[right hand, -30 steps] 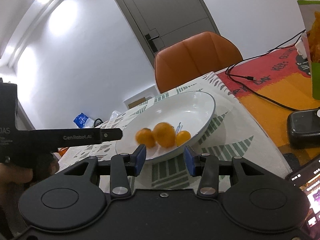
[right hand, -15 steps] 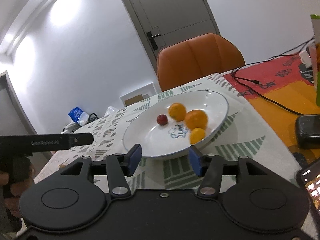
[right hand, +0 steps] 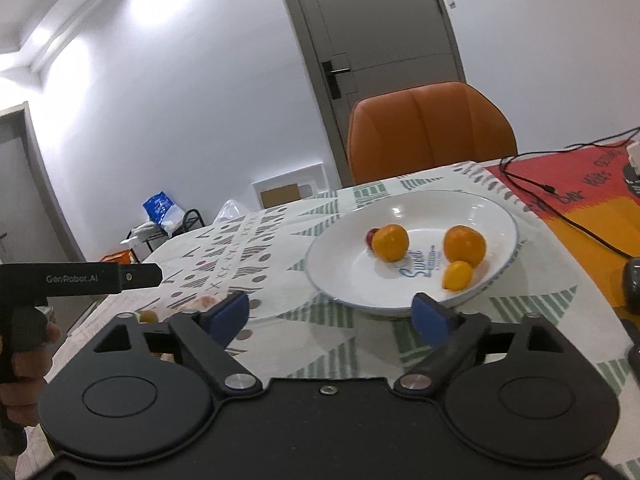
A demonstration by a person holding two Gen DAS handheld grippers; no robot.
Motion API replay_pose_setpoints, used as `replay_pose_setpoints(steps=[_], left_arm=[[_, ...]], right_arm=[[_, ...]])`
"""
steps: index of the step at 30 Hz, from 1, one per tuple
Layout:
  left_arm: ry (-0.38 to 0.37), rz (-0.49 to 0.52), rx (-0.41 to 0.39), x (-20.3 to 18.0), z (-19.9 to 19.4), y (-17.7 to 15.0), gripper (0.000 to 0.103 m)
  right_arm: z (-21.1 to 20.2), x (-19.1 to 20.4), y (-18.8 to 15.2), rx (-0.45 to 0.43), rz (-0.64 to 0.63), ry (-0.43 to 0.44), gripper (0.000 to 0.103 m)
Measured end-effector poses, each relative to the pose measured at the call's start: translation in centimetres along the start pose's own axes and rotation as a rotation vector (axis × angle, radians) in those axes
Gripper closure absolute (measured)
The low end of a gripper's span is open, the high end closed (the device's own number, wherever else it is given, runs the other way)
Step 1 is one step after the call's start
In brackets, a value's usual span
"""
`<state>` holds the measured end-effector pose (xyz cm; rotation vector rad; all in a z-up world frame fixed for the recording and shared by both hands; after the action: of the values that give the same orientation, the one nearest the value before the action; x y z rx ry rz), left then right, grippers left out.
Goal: Organize fruits
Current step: 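Return both tools to the pile and grasp a small yellow citrus with the right tool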
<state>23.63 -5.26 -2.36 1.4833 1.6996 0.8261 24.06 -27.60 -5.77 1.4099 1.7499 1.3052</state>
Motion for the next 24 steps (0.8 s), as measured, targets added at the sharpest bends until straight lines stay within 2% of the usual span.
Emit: replay_pose_setpoints(steps=[7, 19, 24], left_arm=[[0.018, -0.056, 0.003, 3.3, -0.7, -0.7, 0.012], [0.001, -0.122, 0.007, 7.3, -1.3, -2.0, 0.013], [0.011, -0.174, -0.001, 9.1, -1.2, -2.1, 0.014]], right_arm=[[0.2, 2.4, 0.1, 0.014, -0.036, 0.003, 0.012], [0.9, 6.5, 0.1, 0.031, -0.103, 0.04, 0.013], [1.5, 8.0, 0.0, 0.052, -0.12, 0.059, 0.019]])
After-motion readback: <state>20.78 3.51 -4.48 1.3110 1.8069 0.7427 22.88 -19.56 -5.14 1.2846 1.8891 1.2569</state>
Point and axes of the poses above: each gripper's, at about its wrist camera, not at the fingertips, and z roughly the way its jaws point, x to its left, y to its top, the point moved 7 cm from there along z, roughly the way its jaws point, and after that the axes turned 8 degrees about -z, right-handed, at the moved point
